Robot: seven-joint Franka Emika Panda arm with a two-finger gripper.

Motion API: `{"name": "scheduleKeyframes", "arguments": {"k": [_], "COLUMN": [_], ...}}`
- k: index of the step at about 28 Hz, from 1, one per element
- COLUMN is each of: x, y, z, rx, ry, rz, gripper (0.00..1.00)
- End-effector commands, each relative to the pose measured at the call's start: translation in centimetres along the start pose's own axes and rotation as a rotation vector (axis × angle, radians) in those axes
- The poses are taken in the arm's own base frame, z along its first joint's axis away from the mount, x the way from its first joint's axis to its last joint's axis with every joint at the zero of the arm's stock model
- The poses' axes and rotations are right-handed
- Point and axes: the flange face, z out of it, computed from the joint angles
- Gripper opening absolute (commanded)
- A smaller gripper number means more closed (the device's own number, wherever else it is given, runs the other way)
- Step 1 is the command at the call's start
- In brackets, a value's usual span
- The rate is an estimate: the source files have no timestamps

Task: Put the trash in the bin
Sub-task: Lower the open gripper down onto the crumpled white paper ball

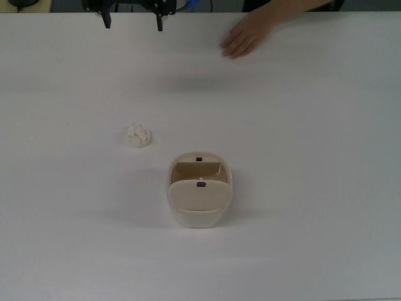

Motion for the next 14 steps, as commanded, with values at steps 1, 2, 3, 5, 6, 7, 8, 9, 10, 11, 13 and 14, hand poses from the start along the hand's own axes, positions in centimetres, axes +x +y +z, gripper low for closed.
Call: {"name": "scheduleKeyframes", "arguments": {"k": [1,2,3,5,6,7,8,9,10,11,13,14], "x": [1.2,1.3,1.4,1.7,2.0,2.1,2.3,2.5,2.9,3.1,3.5,3.6], "y": [-0.1,-0.1,-0.1,-0.2,-0.2,-0.2,-0.2,-0.2,-0.2,-0.2,-0.1,-0.1], "z": [1.4,1.5,1.7,2.6,3.6,4.3,5.0,5.6,6.3,7.0,9.5,10.2], "rx": [0.023,0.022,0.022,0.021,0.016,0.016,0.012,0.011,0.010,0.009,0.008,0.006], "ry": [-0.002,-0.004,-0.007,-0.024,-0.044,-0.054,-0.067,-0.076,-0.080,-0.086,-0.102,-0.100], "rz": [-0.011,-0.011,-0.011,-0.011,-0.011,-0.010,-0.010,-0.010,-0.010,-0.010,-0.009,-0.008], "gripper": [1.00,1.00,1.00,1.00,1.00,1.00,1.00,1.00,1.00,1.00,1.00,1.00]}}
